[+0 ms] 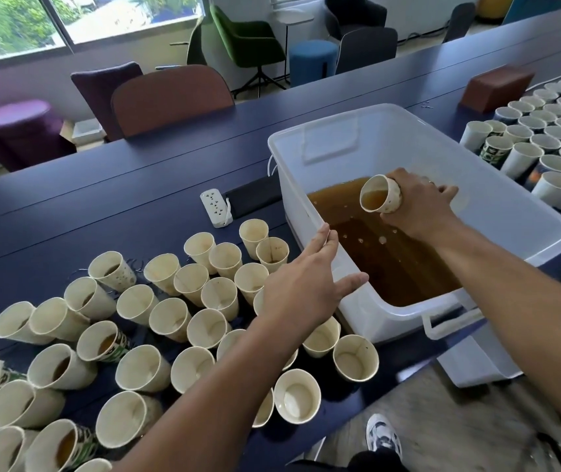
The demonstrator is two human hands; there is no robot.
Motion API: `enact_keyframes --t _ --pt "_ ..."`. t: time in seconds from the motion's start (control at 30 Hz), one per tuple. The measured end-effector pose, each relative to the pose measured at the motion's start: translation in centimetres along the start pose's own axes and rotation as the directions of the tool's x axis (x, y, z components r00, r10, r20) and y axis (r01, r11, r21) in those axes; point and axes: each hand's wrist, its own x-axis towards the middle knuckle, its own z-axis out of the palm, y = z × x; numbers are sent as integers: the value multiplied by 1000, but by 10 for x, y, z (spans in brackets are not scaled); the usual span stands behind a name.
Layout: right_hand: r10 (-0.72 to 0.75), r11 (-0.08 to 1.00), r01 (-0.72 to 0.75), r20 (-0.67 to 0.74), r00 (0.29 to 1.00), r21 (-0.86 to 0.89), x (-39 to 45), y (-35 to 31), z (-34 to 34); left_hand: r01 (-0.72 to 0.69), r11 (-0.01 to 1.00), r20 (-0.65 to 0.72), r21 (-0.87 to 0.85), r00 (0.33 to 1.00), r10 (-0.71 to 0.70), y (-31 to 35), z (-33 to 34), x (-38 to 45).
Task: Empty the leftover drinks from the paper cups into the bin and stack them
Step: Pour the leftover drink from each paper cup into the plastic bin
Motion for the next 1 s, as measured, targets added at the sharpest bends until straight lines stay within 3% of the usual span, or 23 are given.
enact_keyframes --t 1.0 --pt "-85 996 81 -67 994 -47 1 1 4 10 1000 11 -28 1000 -10 2 0 0"
